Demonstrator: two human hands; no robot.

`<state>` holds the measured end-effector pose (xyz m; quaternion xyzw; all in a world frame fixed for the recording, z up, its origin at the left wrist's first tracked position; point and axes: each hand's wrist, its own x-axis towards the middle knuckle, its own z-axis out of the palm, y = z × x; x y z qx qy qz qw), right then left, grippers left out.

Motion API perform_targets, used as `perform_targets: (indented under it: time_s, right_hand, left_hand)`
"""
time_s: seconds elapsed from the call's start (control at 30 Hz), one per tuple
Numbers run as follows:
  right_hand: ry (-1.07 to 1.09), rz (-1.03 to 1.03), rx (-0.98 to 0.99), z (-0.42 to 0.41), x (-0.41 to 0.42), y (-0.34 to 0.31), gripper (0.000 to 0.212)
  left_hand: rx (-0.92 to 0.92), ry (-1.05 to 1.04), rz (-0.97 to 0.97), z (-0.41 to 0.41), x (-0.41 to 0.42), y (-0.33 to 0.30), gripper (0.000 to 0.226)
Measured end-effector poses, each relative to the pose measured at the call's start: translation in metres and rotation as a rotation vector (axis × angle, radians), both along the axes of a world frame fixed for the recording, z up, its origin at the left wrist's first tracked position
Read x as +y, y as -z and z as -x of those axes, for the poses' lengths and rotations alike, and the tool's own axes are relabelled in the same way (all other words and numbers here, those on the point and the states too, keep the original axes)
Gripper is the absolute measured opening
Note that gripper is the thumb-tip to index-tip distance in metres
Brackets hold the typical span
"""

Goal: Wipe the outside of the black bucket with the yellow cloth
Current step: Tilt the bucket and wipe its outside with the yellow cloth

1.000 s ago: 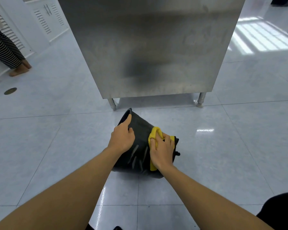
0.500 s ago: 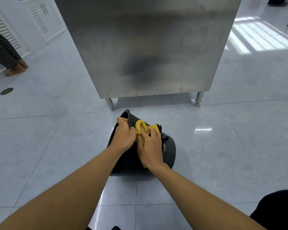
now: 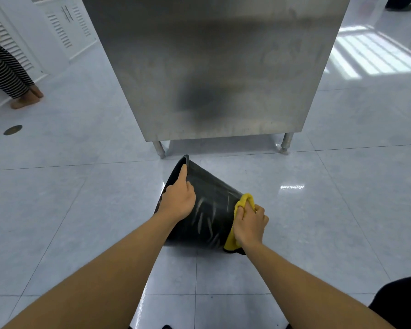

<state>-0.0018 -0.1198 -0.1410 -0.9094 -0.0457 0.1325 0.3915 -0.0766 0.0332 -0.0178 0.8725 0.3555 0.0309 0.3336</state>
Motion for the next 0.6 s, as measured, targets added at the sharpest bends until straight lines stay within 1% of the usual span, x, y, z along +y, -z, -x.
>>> perform_targets:
  time_s: [0.07, 0.13, 0.27, 0.37, 0.43, 0.47, 0.53, 0.57, 0.6]
  right_hand:
    - [-0.031, -0.013, -0.051, 0.003, 0.005, -0.005, 0.040]
    - [-0.086, -0.037, -0.143, 0.008, 0.015, -0.015, 0.041]
    - [-0.198, -0.142, -0.264, 0.023, 0.040, -0.039, 0.036]
    - [-0.295, -0.230, -0.336, 0.036, 0.053, -0.052, 0.038]
    - [-0.339, -0.290, -0.368, 0.042, 0.058, -0.057, 0.039]
    - [-0.353, -0.295, -0.381, 0.044, 0.060, -0.058, 0.040]
    - [-0.361, -0.267, -0.399, 0.042, 0.060, -0.057, 0.042]
    - [-0.360, -0.251, -0.397, 0.039, 0.060, -0.056, 0.042]
    - [-0.355, -0.235, -0.389, 0.037, 0.059, -0.054, 0.043]
  left_hand:
    - [-0.005, -0.001, 0.067, -0.002, 0.003, 0.000, 0.063]
    - [-0.021, 0.003, 0.125, -0.003, 0.004, 0.000, 0.066]
    - [-0.053, 0.033, 0.156, -0.006, 0.003, 0.000, 0.068]
    - [-0.081, 0.047, 0.151, -0.006, 0.000, -0.003, 0.065]
    - [-0.106, 0.010, 0.138, -0.006, -0.002, -0.005, 0.058]
    - [-0.130, -0.025, 0.140, -0.006, -0.001, -0.003, 0.049]
    - [-0.179, -0.088, 0.162, -0.007, -0.002, -0.001, 0.024]
    - [-0.192, -0.109, 0.149, -0.007, -0.002, 0.000, 0.018]
    - [-0.193, -0.120, 0.111, -0.007, -0.002, 0.000, 0.016]
